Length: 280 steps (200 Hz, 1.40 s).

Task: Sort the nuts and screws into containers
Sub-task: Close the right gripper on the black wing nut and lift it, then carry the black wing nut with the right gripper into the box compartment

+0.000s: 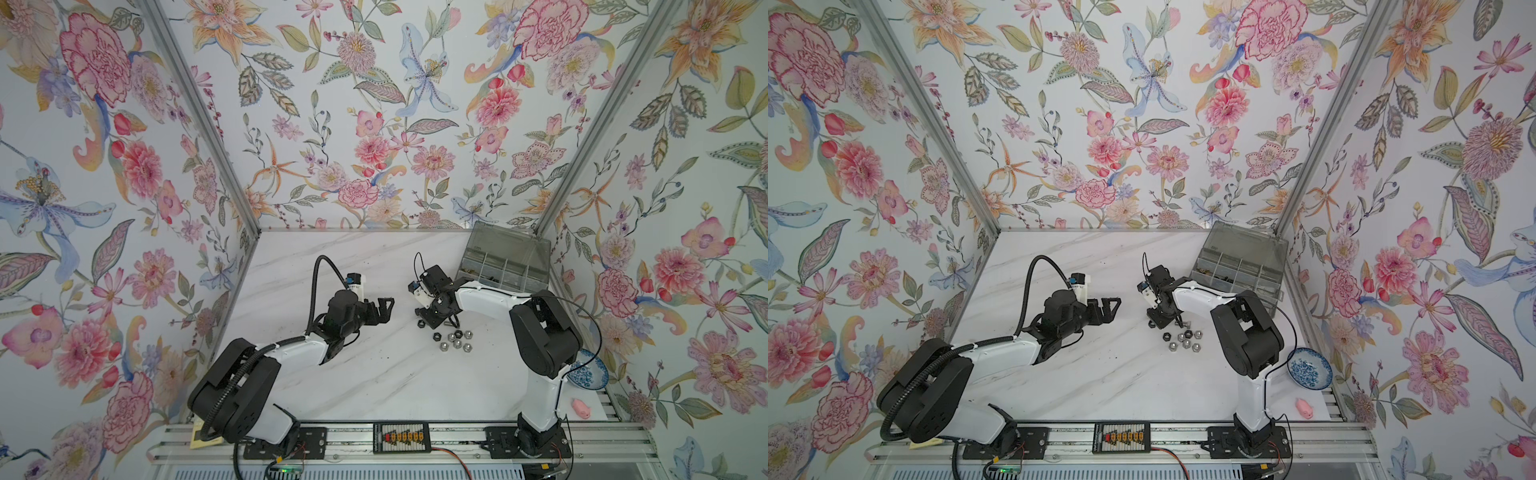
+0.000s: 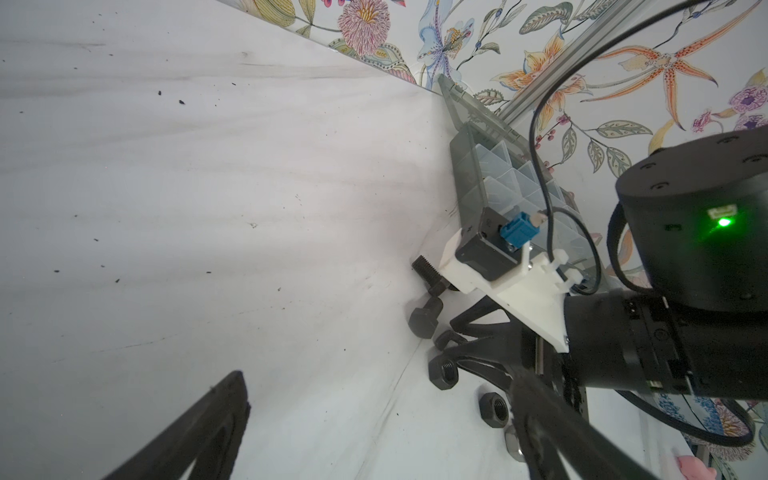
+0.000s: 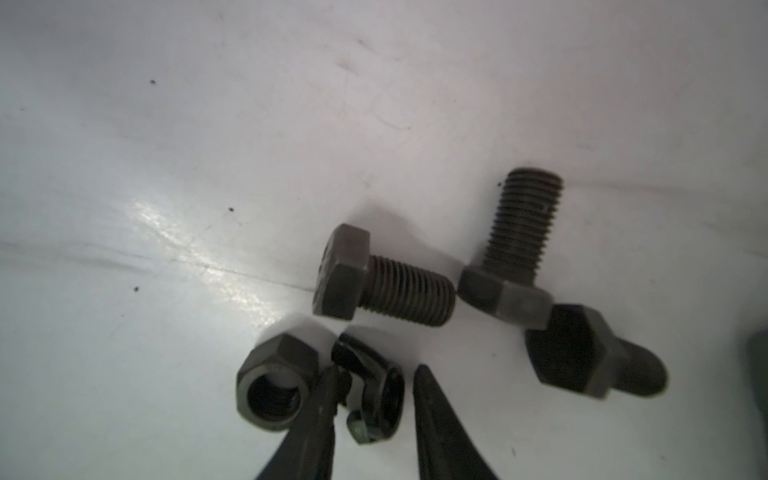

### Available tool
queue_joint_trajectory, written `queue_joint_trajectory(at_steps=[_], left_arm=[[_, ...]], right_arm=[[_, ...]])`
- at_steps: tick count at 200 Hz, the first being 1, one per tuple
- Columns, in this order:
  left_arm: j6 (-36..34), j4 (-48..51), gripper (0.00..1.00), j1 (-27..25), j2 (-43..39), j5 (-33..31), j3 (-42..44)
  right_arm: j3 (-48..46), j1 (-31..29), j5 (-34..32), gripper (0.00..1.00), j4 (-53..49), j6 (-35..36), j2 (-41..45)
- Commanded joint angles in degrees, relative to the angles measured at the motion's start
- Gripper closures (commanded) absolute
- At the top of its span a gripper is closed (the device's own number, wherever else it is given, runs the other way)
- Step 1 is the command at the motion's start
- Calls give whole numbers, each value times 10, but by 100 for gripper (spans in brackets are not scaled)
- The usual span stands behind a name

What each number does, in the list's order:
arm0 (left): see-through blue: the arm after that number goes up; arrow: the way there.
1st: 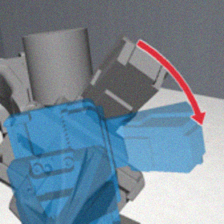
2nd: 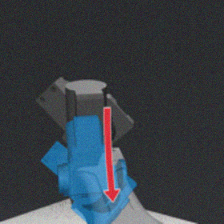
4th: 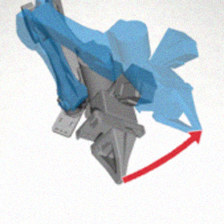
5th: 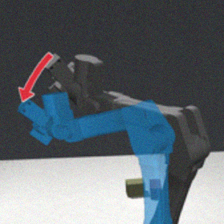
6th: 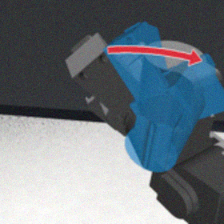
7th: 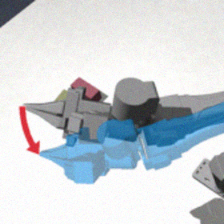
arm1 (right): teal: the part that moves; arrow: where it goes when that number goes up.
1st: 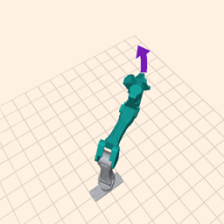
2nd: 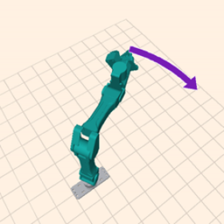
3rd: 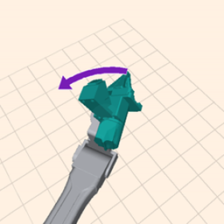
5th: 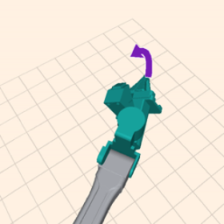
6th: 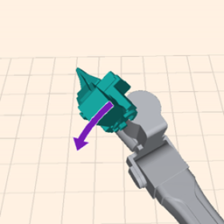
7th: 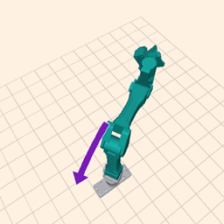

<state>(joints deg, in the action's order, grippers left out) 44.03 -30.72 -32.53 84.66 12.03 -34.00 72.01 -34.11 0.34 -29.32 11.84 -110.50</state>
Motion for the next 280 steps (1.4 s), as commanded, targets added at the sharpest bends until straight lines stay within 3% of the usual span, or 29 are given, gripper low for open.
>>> queue_joint_trajectory(at_steps=[1, 88, 110, 133, 173, 223, 280], left_arm=[[2, -1, 0, -3, 0, 6, 6], [2, 2, 1, -3, 2, 7, 0], [2, 1, 1, -3, 3, 9, -3], [2, 2, 1, -3, 3, 10, -3], [2, 3, 1, -4, 1, 9, -2], [2, 0, 1, -3, 1, 9, 1], [4, -3, 1, -3, -2, 8, 3]], right_arm=[[9, -6, -11, 68, 1, 7, -20], [5, -1, -5, 85, 1, -6, -21], [3, 4, 6, 93, 1, -12, -16], [2, 16, 37, 99, 2, -22, -2], [-10, 47, 107, 100, 13, -41, 47], [-25, 119, 175, 100, 41, -80, 123], [2, 244, 130, 100, 75, -156, 138]])
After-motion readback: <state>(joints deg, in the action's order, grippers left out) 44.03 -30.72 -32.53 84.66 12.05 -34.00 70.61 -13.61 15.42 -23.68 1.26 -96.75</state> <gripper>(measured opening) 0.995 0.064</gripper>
